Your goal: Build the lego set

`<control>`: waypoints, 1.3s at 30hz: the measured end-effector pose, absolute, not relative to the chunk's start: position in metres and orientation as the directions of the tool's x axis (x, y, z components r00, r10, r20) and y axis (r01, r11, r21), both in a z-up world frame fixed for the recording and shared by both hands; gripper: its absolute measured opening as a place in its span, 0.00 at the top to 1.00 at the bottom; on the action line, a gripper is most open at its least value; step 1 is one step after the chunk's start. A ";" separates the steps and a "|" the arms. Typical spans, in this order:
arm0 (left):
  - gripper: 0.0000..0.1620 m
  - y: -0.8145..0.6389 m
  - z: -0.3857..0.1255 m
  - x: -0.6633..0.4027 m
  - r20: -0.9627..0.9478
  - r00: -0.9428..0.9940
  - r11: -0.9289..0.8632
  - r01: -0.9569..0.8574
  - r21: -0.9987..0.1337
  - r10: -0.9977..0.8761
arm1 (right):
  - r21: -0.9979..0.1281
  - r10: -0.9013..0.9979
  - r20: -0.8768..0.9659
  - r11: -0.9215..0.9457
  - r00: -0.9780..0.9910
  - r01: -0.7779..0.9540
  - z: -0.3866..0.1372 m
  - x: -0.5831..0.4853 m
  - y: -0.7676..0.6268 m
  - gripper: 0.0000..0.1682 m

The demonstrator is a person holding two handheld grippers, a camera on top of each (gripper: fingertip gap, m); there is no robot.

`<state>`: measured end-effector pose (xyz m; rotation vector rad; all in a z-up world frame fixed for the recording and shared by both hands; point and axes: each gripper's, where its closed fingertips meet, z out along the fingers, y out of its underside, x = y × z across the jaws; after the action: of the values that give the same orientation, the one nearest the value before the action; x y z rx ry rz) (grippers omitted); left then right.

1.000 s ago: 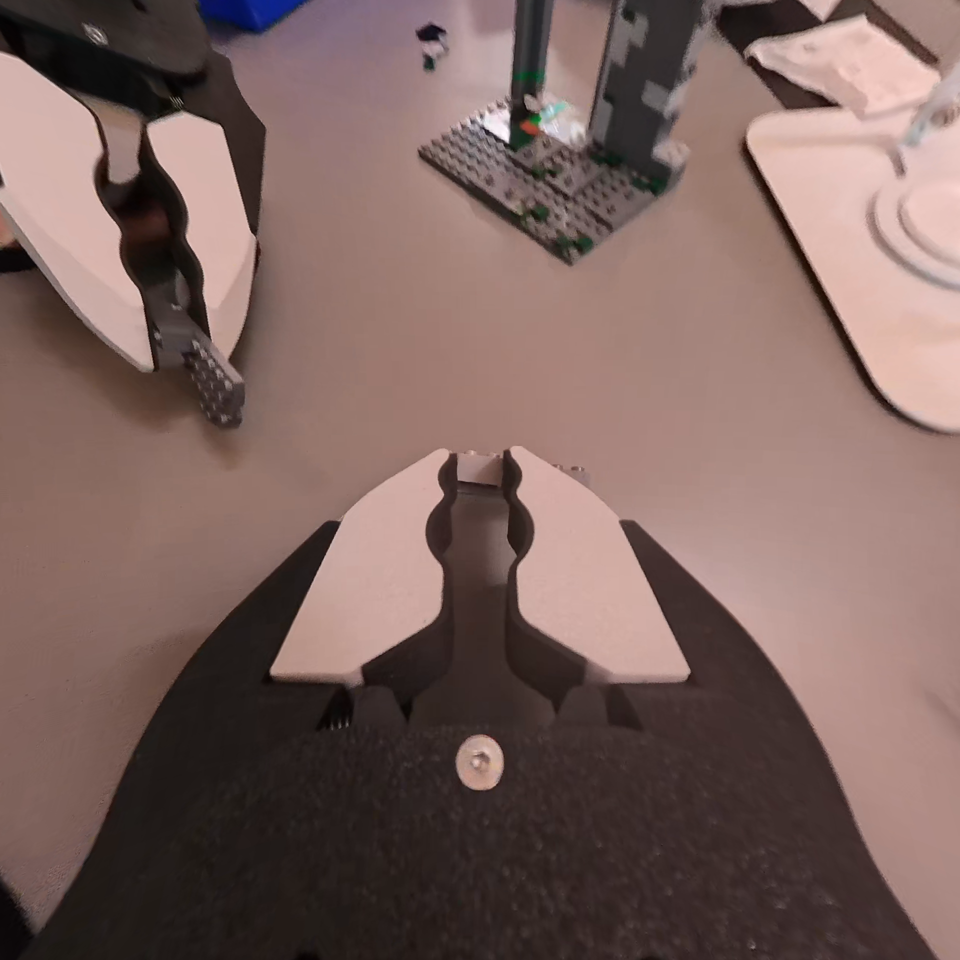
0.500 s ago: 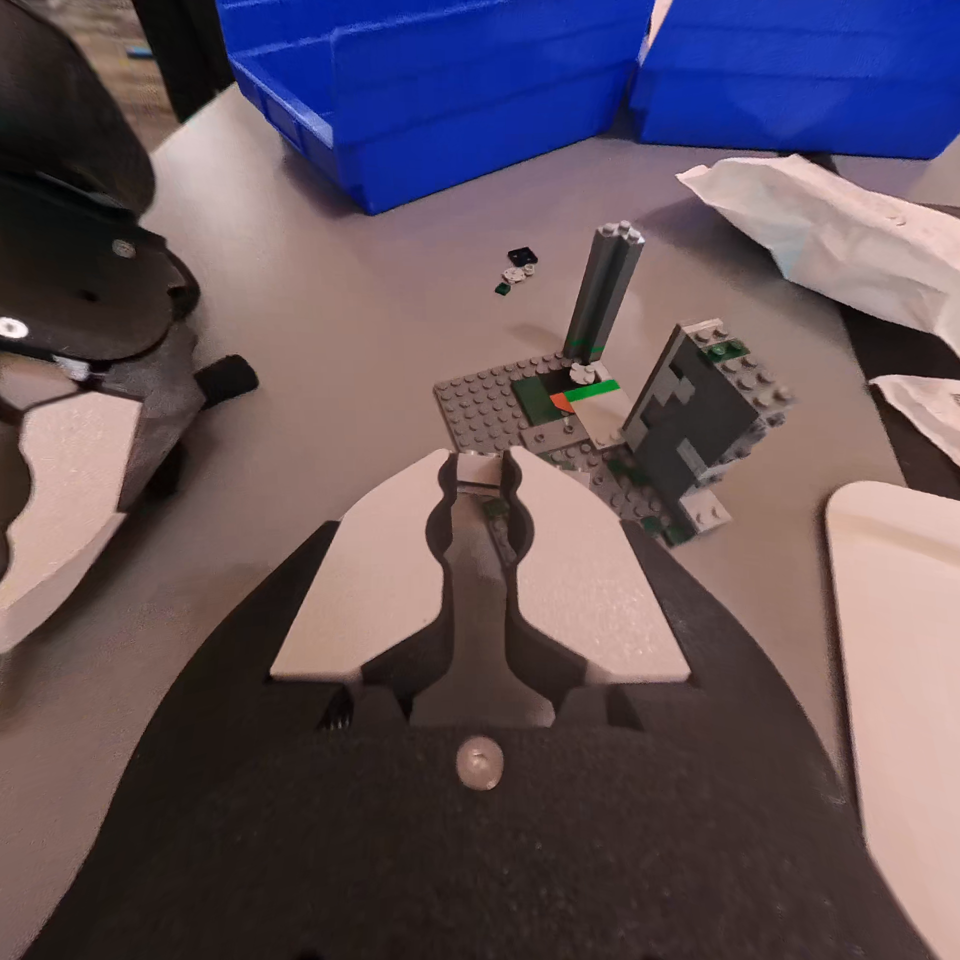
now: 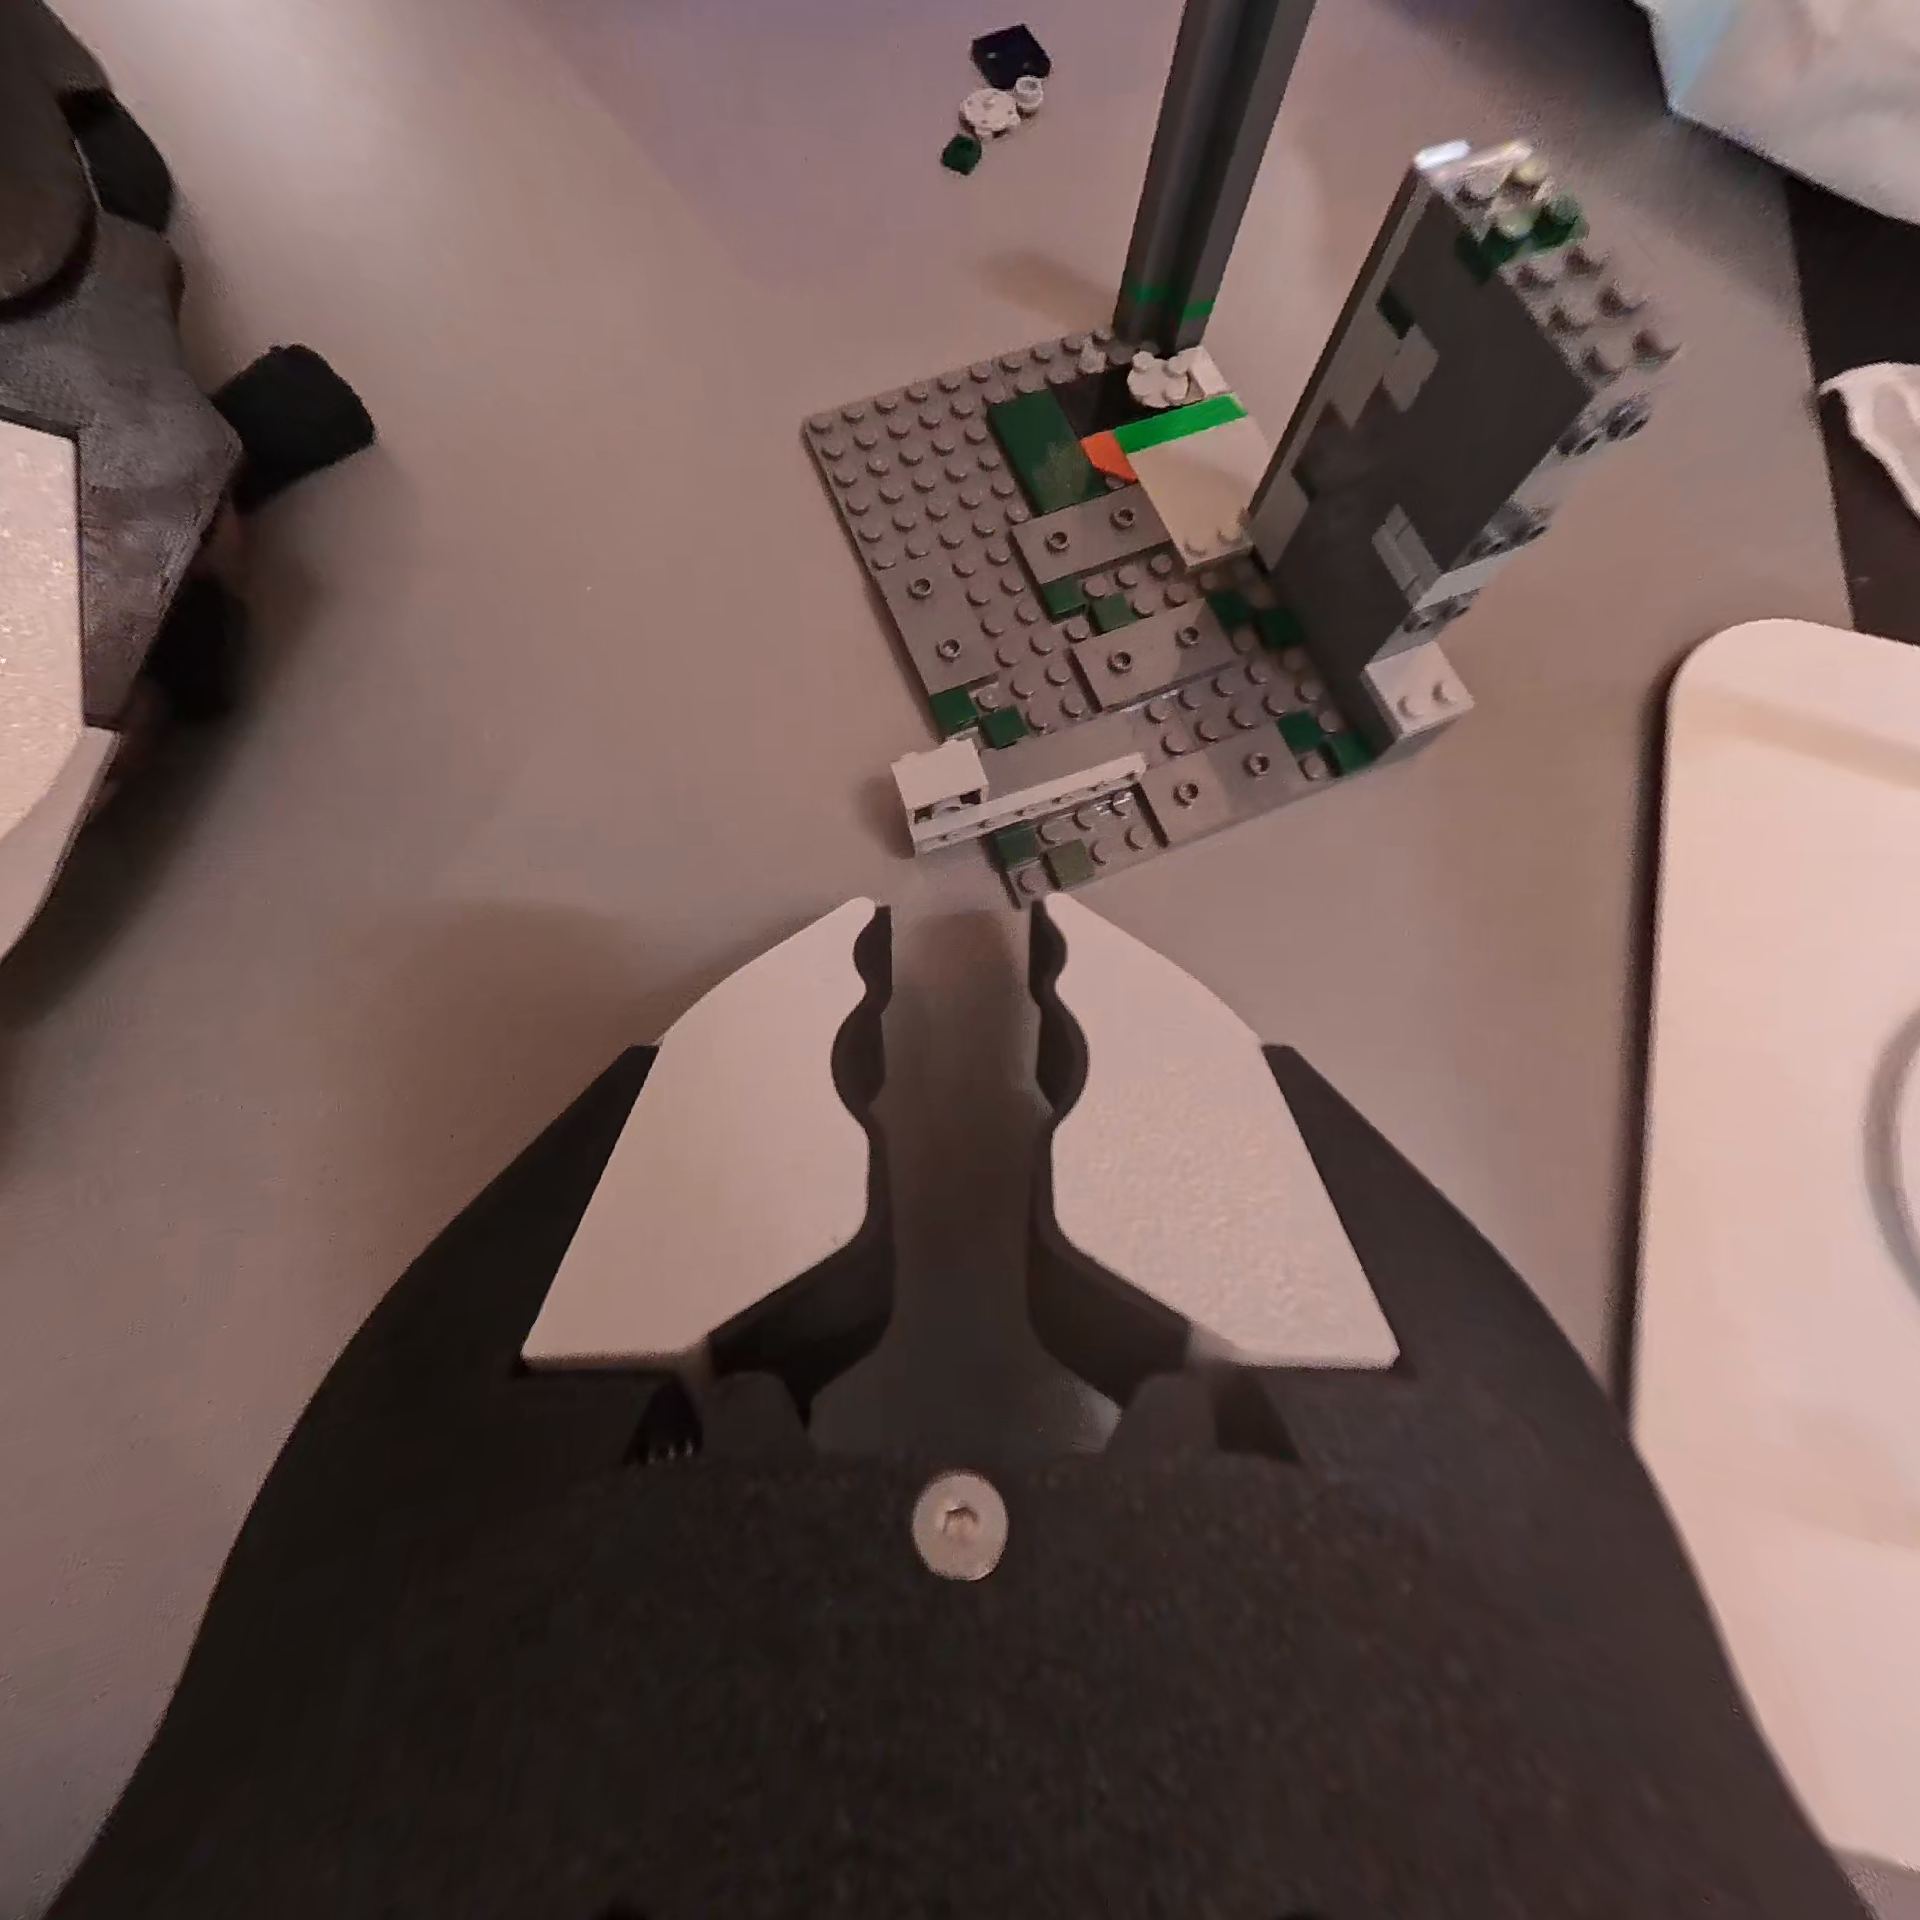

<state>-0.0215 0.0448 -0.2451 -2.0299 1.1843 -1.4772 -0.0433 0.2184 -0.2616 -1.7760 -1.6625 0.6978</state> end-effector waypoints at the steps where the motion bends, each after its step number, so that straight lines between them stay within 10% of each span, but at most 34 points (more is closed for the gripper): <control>1: 0.91 0.045 -0.245 -0.021 0.601 0.101 -0.583 -0.413 -0.700 -0.793 | -0.720 0.996 0.043 -0.027 0.083 0.694 -0.259 -0.045 0.219 0.83; 10: 0.91 0.045 -0.244 -0.024 0.597 0.101 -0.581 -0.404 -0.706 -0.796 | -0.600 0.891 0.240 -0.176 0.386 0.780 -0.258 -0.068 0.214 0.76; 21: 0.91 0.042 -0.242 -0.025 0.584 0.089 -0.563 -0.412 -0.716 -0.807 | -0.454 0.768 0.595 0.077 0.238 0.888 -0.269 -0.064 0.229 0.87; 25: 0.91 0.042 -0.241 -0.026 0.583 0.089 -0.563 -0.410 -0.718 -0.808 | -0.739 0.840 0.158 -0.249 0.520 0.627 -0.257 -0.062 0.219 0.87; 29: 0.91 0.040 -0.241 -0.025 0.582 0.082 -0.559 -0.413 -0.719 -0.809 | -0.707 0.699 -0.376 -0.640 0.608 0.299 -0.251 -0.036 0.209 0.81; 39: 0.91 0.039 -0.243 -0.024 0.588 0.080 -0.563 -0.418 -0.713 -0.805 | -0.763 0.852 -0.148 -0.421 0.502 0.491 -0.246 -0.006 0.184 0.86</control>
<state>-0.0241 0.0395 -0.2428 -2.0058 1.2119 -1.4796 -0.0060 0.1842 -0.2461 -2.0838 -1.0958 0.7017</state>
